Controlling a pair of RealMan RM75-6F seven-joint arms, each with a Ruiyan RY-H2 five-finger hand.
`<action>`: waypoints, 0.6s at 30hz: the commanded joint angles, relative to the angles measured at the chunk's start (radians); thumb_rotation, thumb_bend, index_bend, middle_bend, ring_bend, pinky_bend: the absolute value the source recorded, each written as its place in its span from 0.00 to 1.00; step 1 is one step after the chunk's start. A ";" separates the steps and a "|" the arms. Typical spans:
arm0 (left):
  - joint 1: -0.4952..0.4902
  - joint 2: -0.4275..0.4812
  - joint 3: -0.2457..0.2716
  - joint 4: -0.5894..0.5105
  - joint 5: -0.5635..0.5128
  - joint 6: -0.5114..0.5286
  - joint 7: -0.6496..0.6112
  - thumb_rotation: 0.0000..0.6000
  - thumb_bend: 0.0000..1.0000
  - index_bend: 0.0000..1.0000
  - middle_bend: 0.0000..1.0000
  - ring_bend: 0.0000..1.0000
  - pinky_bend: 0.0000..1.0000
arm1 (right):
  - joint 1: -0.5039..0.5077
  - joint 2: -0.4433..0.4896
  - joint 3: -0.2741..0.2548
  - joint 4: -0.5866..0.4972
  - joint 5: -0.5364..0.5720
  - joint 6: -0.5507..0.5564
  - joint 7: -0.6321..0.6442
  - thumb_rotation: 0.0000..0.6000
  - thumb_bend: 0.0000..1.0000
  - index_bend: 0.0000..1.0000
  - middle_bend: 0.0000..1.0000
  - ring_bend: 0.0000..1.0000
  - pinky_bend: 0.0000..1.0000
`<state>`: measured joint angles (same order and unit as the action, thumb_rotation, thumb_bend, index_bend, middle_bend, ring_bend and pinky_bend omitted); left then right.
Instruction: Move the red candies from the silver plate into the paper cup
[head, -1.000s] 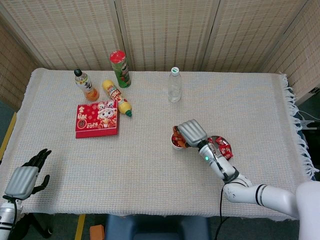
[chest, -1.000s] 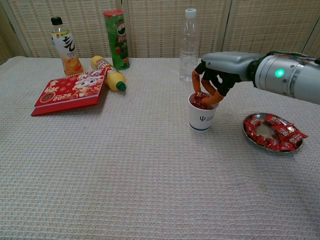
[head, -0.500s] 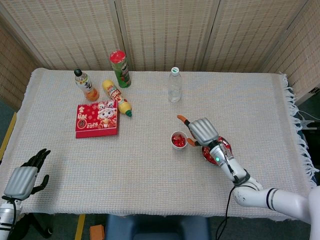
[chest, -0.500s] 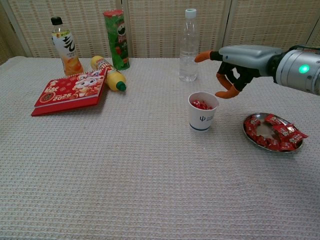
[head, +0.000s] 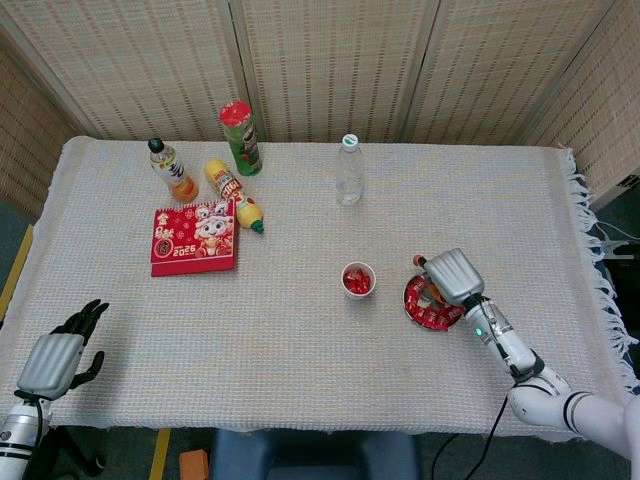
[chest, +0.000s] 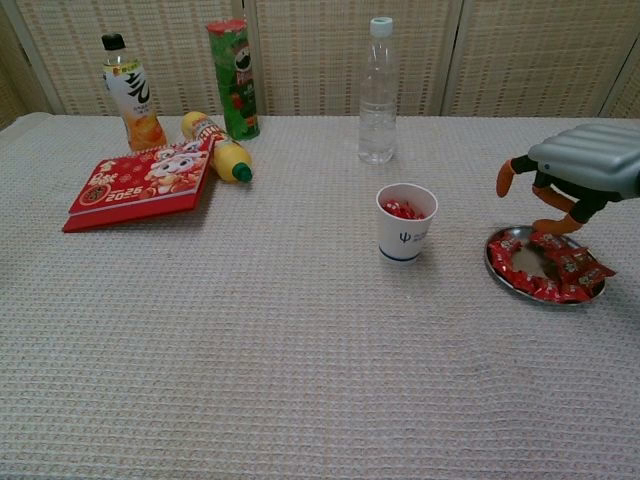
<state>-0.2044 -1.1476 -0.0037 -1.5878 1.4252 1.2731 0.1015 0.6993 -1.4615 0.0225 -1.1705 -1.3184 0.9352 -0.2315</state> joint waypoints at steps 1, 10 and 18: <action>-0.001 -0.001 -0.001 0.002 -0.002 -0.002 0.001 1.00 0.48 0.00 0.00 0.14 0.37 | 0.003 -0.006 -0.003 0.013 -0.013 -0.014 0.013 1.00 0.27 0.37 0.93 0.86 1.00; -0.001 0.001 -0.001 0.002 -0.004 -0.002 -0.002 1.00 0.48 0.00 0.00 0.14 0.37 | 0.024 -0.005 0.003 0.014 -0.028 -0.070 0.010 1.00 0.27 0.38 0.96 0.89 1.00; 0.001 0.005 -0.001 0.002 -0.001 0.002 -0.010 1.00 0.48 0.00 0.00 0.14 0.37 | 0.002 -0.021 -0.011 0.038 -0.037 -0.073 0.011 1.00 0.27 0.42 0.96 0.89 1.00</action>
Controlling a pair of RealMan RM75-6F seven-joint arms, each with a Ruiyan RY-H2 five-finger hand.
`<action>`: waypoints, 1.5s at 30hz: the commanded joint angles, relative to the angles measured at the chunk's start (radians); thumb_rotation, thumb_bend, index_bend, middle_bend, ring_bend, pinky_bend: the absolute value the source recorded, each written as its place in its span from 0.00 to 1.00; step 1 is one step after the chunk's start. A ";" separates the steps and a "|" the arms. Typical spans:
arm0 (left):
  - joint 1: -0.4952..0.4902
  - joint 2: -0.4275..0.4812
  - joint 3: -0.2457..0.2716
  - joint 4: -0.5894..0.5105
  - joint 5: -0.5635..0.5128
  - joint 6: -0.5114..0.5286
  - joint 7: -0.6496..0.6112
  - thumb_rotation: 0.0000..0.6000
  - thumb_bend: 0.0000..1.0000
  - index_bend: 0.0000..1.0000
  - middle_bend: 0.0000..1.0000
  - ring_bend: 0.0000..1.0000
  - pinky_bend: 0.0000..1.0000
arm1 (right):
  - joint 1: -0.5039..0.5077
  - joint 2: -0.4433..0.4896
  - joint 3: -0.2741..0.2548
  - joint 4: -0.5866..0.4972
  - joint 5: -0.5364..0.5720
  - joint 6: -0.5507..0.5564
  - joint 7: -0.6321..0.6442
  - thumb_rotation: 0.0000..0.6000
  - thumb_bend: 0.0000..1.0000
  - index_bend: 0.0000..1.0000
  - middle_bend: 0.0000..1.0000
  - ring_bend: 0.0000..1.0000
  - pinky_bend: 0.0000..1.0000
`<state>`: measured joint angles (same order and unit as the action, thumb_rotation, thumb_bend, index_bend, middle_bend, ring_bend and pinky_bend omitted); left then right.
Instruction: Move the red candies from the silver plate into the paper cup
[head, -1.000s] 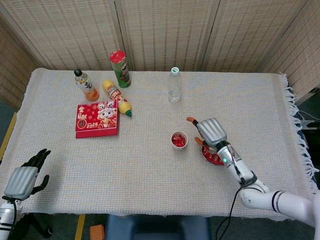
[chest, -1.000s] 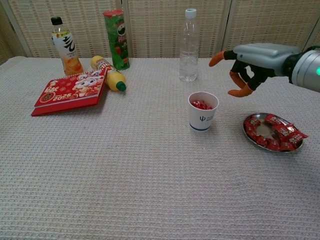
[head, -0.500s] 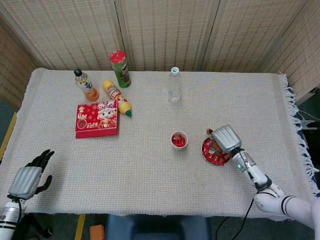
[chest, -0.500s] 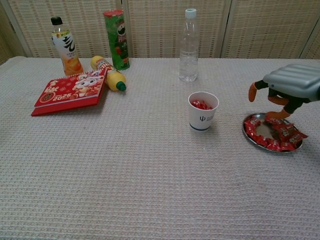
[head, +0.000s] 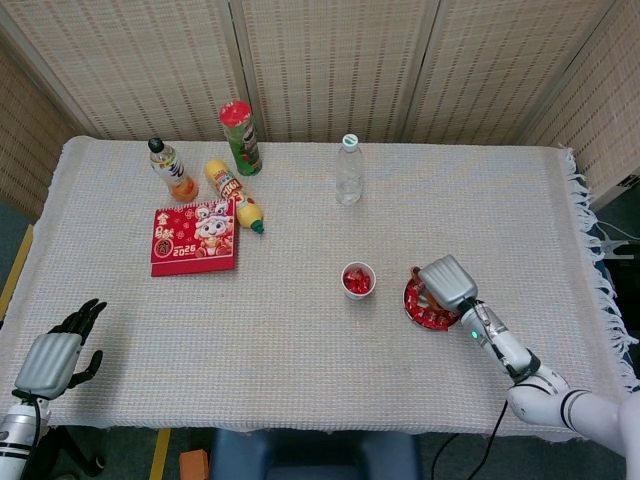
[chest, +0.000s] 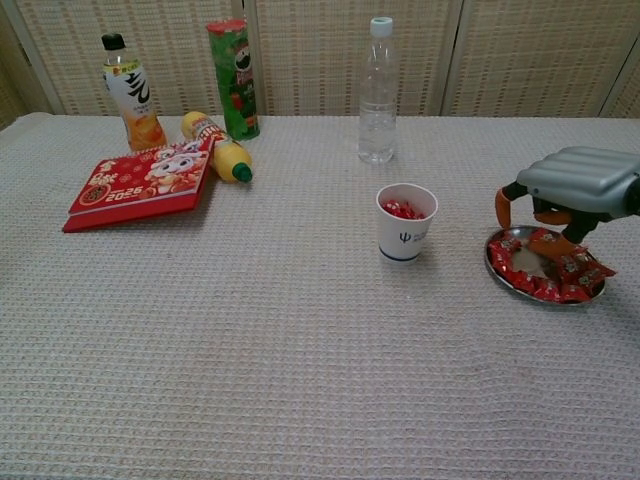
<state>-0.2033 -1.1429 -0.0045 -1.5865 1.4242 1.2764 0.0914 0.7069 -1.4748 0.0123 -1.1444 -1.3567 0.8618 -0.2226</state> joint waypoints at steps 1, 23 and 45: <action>-0.001 0.000 0.000 0.001 -0.001 -0.002 0.001 1.00 0.48 0.00 0.00 0.14 0.37 | -0.007 -0.014 0.001 0.021 0.003 0.000 0.004 1.00 0.27 0.42 0.96 0.89 1.00; -0.006 -0.005 -0.003 0.004 -0.019 -0.017 0.011 1.00 0.48 0.00 0.00 0.14 0.37 | -0.032 -0.100 0.001 0.157 -0.044 0.008 0.097 1.00 0.27 0.45 0.96 0.89 1.00; -0.004 0.001 -0.001 0.004 -0.009 -0.009 -0.003 1.00 0.48 0.00 0.00 0.14 0.37 | -0.042 -0.116 0.021 0.159 -0.042 0.003 0.095 1.00 0.27 0.62 0.96 0.89 1.00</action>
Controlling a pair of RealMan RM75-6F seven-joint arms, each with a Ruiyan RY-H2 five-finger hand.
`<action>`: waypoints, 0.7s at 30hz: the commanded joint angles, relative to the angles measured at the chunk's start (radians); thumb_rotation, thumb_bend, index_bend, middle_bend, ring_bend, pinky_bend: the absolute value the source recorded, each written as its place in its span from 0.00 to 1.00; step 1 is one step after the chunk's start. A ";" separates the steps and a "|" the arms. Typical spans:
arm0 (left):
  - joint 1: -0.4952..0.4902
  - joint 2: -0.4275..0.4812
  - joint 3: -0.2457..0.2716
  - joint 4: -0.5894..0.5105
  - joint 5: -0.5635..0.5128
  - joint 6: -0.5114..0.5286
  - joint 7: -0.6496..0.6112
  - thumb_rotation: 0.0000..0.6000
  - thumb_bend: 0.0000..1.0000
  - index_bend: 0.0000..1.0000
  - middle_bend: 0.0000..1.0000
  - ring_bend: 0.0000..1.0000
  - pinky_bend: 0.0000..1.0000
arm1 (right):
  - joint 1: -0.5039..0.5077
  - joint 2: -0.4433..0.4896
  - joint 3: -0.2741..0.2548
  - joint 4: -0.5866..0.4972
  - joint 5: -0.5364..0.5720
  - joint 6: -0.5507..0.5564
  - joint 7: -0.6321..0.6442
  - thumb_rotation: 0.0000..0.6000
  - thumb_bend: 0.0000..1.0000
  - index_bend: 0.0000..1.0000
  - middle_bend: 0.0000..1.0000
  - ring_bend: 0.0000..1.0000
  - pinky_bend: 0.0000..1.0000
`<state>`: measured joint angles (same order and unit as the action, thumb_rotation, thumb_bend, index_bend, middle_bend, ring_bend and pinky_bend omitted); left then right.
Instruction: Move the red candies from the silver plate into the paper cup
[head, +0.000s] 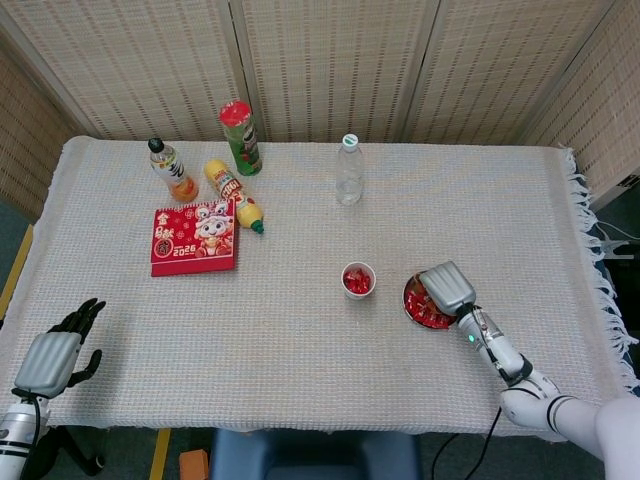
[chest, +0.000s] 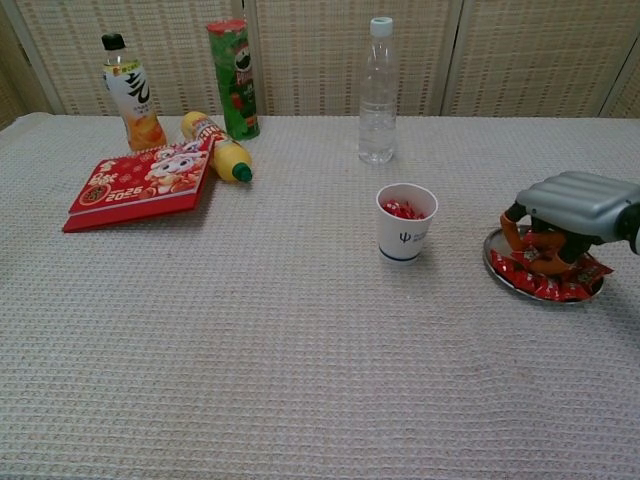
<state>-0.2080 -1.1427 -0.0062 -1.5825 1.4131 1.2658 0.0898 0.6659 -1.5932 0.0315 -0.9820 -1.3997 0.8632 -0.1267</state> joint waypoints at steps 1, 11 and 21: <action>0.001 0.001 0.001 -0.001 0.002 0.002 -0.001 1.00 0.48 0.00 0.00 0.14 0.37 | -0.001 0.004 0.004 -0.008 0.001 0.003 -0.001 1.00 0.27 0.62 0.96 0.89 1.00; 0.000 -0.003 0.003 -0.002 0.003 -0.001 0.007 1.00 0.48 0.00 0.00 0.14 0.37 | 0.035 0.113 0.121 -0.208 0.027 0.058 0.087 1.00 0.27 0.60 0.96 0.89 1.00; 0.002 0.001 0.001 -0.003 0.005 0.007 -0.002 1.00 0.48 0.00 0.00 0.14 0.37 | 0.128 0.128 0.193 -0.385 0.085 -0.003 0.014 1.00 0.27 0.60 0.96 0.89 1.00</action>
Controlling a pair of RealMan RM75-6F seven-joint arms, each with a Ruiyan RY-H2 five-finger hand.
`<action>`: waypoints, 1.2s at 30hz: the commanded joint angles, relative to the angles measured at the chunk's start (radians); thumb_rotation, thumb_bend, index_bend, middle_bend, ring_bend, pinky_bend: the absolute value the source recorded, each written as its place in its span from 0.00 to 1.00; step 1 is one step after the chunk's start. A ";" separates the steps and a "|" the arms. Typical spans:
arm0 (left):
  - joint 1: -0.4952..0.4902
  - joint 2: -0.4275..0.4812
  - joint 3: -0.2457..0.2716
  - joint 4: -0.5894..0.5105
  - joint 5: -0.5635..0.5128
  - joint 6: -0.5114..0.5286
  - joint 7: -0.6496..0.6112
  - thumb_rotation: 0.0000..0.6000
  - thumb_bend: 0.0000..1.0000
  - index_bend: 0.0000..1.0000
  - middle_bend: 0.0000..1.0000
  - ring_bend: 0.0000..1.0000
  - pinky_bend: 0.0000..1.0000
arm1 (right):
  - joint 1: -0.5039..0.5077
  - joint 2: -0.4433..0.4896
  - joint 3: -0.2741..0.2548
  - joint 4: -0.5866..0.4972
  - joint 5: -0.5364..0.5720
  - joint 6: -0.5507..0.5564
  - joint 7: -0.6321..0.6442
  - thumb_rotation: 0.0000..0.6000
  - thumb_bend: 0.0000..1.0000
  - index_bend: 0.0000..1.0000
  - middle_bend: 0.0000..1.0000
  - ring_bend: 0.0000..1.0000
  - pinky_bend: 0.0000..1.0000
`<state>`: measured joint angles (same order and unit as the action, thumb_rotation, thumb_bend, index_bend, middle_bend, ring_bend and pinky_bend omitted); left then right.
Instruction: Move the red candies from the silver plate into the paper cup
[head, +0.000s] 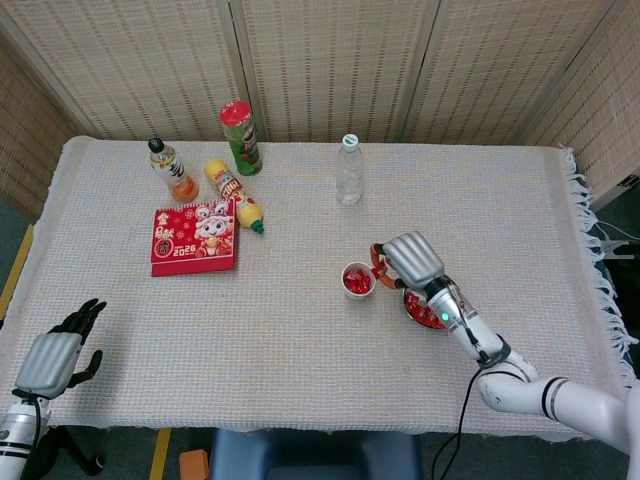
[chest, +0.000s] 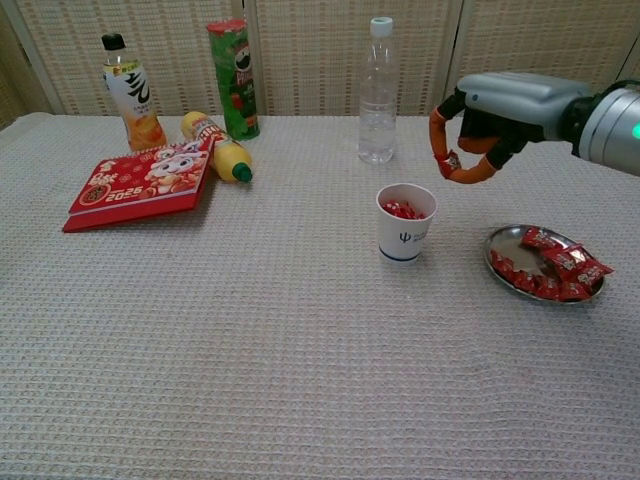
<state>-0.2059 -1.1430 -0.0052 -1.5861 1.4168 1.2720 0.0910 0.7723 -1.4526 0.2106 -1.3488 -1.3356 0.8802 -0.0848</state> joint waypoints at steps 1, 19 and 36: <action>0.000 0.002 0.000 0.000 0.002 0.001 -0.005 1.00 0.48 0.00 0.00 0.14 0.37 | 0.028 -0.020 0.014 -0.019 0.027 -0.024 -0.040 1.00 0.27 0.60 0.96 0.89 1.00; 0.003 0.012 0.001 0.001 0.010 0.006 -0.028 1.00 0.48 0.00 0.00 0.15 0.37 | 0.065 -0.077 -0.013 0.018 0.101 -0.068 -0.134 1.00 0.27 0.25 0.96 0.85 1.00; 0.006 0.002 0.006 -0.004 0.021 0.014 -0.001 1.00 0.48 0.00 0.00 0.15 0.37 | -0.105 0.098 -0.145 -0.035 -0.005 0.050 -0.004 1.00 0.27 0.37 0.96 0.84 1.00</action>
<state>-0.1998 -1.1400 0.0004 -1.5890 1.4384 1.2866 0.0884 0.6820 -1.3644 0.0820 -1.3892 -1.3254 0.9235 -0.1010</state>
